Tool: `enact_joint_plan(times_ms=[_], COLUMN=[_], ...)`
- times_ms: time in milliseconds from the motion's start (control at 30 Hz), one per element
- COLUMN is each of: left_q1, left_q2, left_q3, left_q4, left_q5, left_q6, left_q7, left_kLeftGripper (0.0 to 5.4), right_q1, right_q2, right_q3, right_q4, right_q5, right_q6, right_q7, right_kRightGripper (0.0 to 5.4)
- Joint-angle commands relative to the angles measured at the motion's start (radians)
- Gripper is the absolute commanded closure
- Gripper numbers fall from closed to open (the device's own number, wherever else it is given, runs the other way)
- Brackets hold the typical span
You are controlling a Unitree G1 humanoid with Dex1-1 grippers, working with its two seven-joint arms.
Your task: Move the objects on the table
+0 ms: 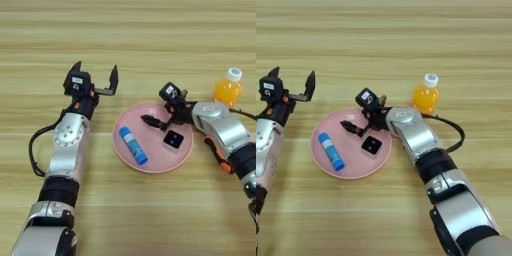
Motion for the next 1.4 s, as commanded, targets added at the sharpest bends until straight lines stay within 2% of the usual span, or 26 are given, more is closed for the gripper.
enact_joint_plan(times_ms=[33,433,633,767,967,1133,1400], left_q1=[-0.008,-0.01,-0.01,-0.007,-0.005,-0.005,-0.009], left_q2=[-0.004,-0.008,-0.01,-0.011,-0.011,-0.009,-0.006], left_q3=[-0.004,-0.003,-0.005,-0.006,-0.007,-0.004,-0.001], left_q4=[0.006,0.009,0.009,0.006,0.002,0.002,0.004], left_q5=[0.01,0.01,0.011,0.012,0.014,0.013,0.011], left_q6=[-0.008,-0.01,-0.011,-0.012,-0.012,-0.013,-0.014], left_q7=[0.003,0.004,0.005,0.006,0.006,0.008,0.006], left_kLeftGripper=[0.0,0.0,0.0,0.0,0.0,0.0,0.0], right_q1=[-0.049,-0.155,-0.173,-0.15,-0.097,-0.023,0.111], right_q2=[0.018,0.07,0.075,0.068,0.052,0.024,-0.033], right_q3=[-0.01,-0.053,-0.063,-0.049,-0.039,-0.025,-0.013], right_q4=[0.075,0.385,0.446,0.411,0.336,0.237,0.02], right_q5=[-0.017,-0.034,-0.051,-0.061,-0.068,-0.068,-0.052], right_q6=[-0.027,-0.118,-0.163,-0.188,-0.174,-0.153,-0.064], right_q7=[0.02,0.069,0.094,0.163,0.224,0.271,0.314], right_kRightGripper=[0.04,0.04,0.04,0.04,0.04,0.04,0.04])
